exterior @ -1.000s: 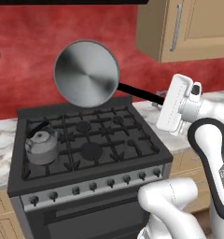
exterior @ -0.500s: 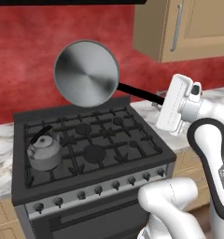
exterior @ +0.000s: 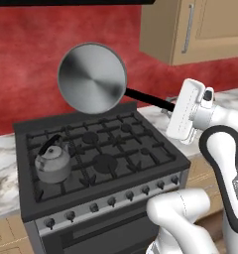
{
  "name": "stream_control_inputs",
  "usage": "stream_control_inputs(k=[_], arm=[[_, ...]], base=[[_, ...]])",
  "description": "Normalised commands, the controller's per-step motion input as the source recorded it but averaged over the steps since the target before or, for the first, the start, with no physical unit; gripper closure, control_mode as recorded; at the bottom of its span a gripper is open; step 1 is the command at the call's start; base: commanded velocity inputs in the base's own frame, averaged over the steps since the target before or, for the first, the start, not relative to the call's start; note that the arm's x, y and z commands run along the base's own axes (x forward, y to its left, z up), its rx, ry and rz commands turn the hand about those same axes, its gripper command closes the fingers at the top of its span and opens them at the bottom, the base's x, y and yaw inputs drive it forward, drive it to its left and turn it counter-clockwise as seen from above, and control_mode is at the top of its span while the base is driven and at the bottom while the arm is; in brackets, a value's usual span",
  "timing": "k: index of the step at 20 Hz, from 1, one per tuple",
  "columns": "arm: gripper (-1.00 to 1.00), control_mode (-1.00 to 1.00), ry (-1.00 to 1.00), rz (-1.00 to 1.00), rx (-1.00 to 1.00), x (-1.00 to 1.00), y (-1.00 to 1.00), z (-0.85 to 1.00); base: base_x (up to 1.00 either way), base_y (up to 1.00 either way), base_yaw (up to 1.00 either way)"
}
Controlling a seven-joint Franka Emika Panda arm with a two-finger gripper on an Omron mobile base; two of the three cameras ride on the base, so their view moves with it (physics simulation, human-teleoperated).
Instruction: Pick the pan from the cabinet and place it on the stove. Then turn on the stove burner for the pan.
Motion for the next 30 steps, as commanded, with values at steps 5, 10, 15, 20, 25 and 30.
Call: stream_control_inputs(k=[5,10,15,20,25,30], arm=[[1.00,1.00,0.00,0.00,0.00,0.00,0.00,0.00],[1.00,1.00,0.00,0.00,0.00,0.00,0.00,0.00],[1.00,1.00,0.00,0.00,0.00,0.00,0.00,0.00],[1.00,1.00,0.00,0.00,0.00,0.00,0.00,0.00],[1.00,1.00,0.00,0.00,0.00,0.00,0.00,0.00],[1.00,1.00,0.00,0.00,0.00,0.00,0.00,0.00]], base=[[0.01,0.42,-0.14],[0.01,0.43,-0.14],[0.02,0.40,-0.13],[0.09,0.29,-0.14],[0.04,0.33,-0.17],[0.00,0.38,-0.16]])
